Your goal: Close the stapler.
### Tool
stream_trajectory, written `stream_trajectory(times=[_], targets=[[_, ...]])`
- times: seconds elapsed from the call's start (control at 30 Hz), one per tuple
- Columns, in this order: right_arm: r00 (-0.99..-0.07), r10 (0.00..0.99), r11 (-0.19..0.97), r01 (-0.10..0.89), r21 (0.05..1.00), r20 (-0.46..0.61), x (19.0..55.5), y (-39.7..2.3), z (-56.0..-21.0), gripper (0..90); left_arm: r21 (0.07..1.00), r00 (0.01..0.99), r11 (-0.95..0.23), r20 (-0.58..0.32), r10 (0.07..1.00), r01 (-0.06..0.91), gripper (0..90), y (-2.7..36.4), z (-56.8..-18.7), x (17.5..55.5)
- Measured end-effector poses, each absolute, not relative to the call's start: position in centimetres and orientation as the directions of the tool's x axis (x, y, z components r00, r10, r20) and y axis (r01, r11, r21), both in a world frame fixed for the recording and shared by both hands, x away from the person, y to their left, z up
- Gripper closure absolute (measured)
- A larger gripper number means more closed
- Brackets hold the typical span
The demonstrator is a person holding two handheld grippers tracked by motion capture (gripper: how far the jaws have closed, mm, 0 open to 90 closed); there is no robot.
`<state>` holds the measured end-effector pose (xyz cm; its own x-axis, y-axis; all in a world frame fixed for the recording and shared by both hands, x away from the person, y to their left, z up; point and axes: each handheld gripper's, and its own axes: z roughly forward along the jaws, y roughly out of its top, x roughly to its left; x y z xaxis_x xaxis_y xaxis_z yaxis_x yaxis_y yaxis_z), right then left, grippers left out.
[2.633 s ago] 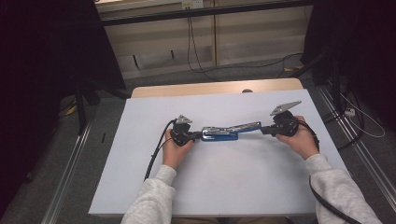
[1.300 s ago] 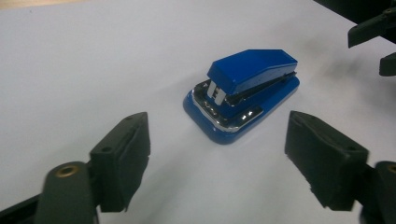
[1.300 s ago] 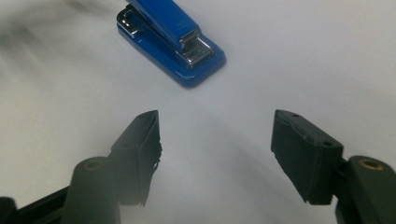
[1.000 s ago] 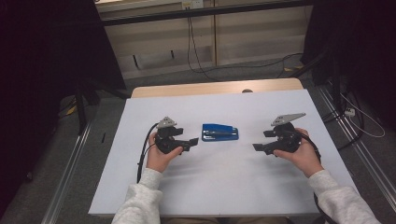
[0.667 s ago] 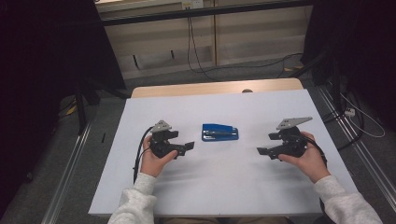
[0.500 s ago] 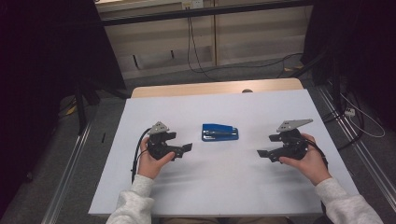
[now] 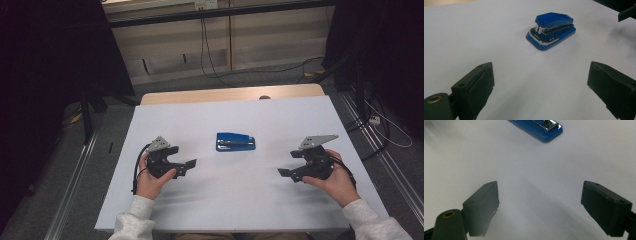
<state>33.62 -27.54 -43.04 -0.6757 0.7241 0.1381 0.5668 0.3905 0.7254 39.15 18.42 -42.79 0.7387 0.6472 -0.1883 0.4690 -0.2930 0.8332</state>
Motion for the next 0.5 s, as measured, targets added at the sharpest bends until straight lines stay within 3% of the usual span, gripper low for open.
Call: stream_trajectory(times=[0.5], targets=[[-0.673,0.726,0.384,0.568,0.728,0.142,32.2,-28.2,-43.0,13.6,0.837,0.732,-0.29,-0.178,0.658,0.464,7.1,20.3,-42.9,37.9]])
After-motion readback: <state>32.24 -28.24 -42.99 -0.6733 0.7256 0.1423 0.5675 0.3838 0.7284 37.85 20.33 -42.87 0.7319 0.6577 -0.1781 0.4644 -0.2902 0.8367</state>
